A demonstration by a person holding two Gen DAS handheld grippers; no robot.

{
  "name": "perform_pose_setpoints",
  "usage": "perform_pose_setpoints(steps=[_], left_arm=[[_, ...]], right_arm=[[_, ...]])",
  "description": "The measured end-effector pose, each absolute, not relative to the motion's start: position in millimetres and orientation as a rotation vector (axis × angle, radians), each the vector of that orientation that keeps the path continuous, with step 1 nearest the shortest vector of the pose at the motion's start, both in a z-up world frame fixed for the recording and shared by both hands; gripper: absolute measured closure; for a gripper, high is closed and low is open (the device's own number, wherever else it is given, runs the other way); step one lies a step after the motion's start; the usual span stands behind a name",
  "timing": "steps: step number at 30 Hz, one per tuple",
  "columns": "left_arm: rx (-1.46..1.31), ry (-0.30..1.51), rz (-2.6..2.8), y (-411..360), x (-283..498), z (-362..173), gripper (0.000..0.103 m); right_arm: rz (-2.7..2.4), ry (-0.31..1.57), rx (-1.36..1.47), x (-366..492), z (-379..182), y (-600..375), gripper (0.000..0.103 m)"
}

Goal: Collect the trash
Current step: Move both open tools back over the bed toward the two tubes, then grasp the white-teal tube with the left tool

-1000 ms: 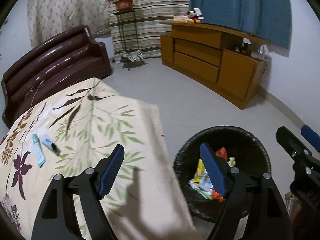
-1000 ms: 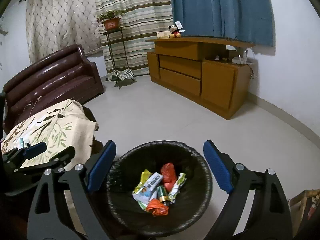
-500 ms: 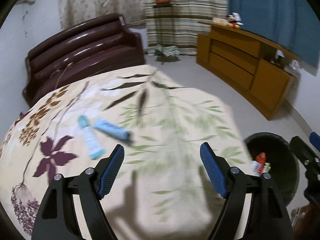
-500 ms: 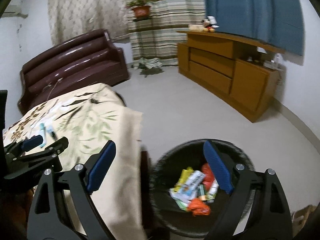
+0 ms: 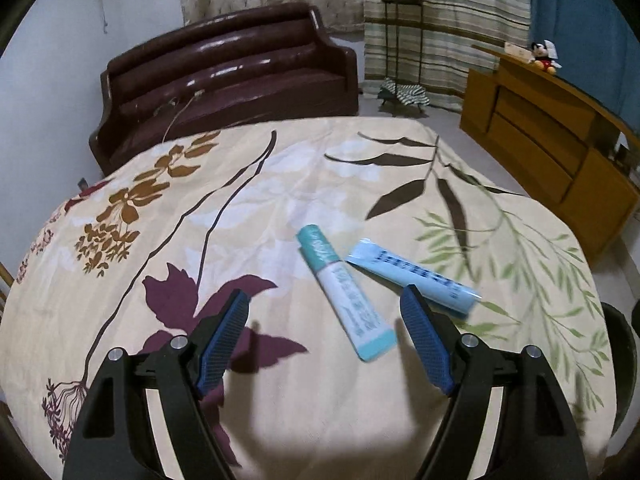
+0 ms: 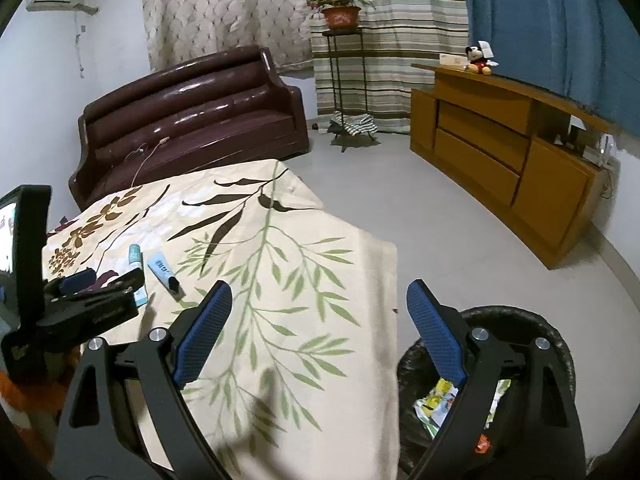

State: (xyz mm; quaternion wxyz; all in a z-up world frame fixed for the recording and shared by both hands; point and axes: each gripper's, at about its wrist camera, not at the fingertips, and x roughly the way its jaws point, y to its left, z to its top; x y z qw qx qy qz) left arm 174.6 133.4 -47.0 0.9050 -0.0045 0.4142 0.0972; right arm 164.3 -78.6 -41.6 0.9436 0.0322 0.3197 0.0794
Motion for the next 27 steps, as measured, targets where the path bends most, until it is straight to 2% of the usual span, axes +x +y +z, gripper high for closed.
perform_pose_setpoints(steps=[8,15,18,27], left_arm=[[-0.051,0.930,0.160,147.4,189.2,-58.2,0.027],[-0.039,0.936,0.132,153.9,182.5,-58.5,0.047],[-0.045,0.938,0.119,159.0,177.1,-56.9,0.052],[0.015,0.929,0.082,155.5,189.8,-55.9,0.053]], right_arm=[[0.185,0.673,0.058,172.1,-46.9,-66.0,0.016],[0.201,0.683,0.055,175.2,-50.8,-58.5,0.016],[0.206,0.686,0.055,175.7,-52.3,-55.9,0.016],[0.225,0.698,0.044,178.2,-55.0,-45.8,0.016]])
